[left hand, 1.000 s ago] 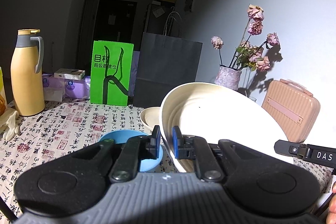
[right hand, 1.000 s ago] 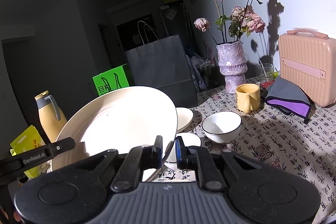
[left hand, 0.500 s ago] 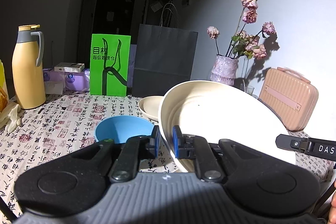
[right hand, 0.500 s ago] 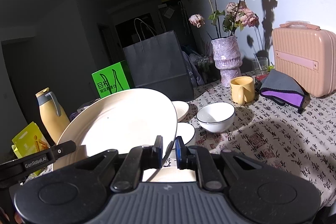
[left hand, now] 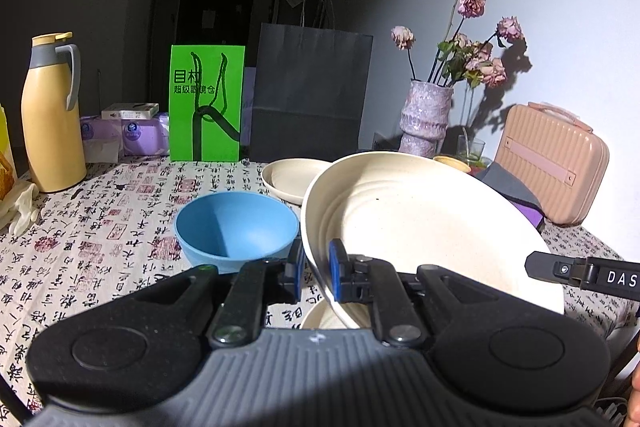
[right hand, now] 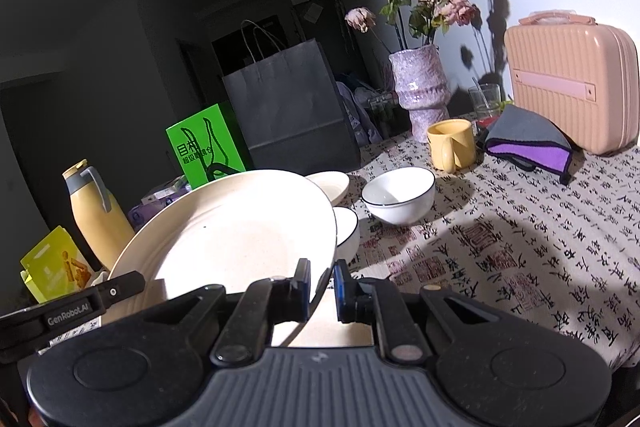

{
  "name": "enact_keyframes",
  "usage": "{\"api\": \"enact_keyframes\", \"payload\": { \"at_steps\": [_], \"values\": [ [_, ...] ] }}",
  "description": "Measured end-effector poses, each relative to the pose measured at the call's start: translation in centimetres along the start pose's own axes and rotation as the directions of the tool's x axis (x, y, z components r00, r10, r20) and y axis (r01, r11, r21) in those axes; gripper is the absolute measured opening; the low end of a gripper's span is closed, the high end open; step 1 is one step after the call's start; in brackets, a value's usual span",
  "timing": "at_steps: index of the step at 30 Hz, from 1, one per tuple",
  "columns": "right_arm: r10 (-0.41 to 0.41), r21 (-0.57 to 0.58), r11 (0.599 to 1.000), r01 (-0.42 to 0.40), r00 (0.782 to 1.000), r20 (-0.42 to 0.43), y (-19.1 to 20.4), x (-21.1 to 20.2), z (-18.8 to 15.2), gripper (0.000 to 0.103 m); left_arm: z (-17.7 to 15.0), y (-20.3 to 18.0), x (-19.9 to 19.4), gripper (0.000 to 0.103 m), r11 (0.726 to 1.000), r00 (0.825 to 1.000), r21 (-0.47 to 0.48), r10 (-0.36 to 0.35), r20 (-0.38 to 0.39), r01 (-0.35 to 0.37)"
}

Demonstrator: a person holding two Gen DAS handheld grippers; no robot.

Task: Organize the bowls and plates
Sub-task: 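Lower the held cream plates toward the table beside the blue bowl with both grippers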

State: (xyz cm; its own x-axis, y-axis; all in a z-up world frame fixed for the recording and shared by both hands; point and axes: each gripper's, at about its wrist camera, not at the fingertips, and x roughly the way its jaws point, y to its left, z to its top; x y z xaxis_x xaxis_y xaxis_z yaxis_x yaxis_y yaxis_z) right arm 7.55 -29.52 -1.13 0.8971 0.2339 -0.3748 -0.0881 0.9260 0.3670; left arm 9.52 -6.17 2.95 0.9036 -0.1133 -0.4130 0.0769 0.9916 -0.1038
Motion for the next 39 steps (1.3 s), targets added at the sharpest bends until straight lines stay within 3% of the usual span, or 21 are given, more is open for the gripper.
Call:
{"api": "enact_keyframes", "payload": {
  "at_steps": [39],
  "values": [
    [-0.024, 0.049, 0.998, 0.029, 0.993, -0.115, -3.0, 3.4, -4.0, 0.011, -4.7, -0.1, 3.3, 0.014, 1.000, 0.990, 0.023, 0.023, -0.142, -0.020]
  ]
}}
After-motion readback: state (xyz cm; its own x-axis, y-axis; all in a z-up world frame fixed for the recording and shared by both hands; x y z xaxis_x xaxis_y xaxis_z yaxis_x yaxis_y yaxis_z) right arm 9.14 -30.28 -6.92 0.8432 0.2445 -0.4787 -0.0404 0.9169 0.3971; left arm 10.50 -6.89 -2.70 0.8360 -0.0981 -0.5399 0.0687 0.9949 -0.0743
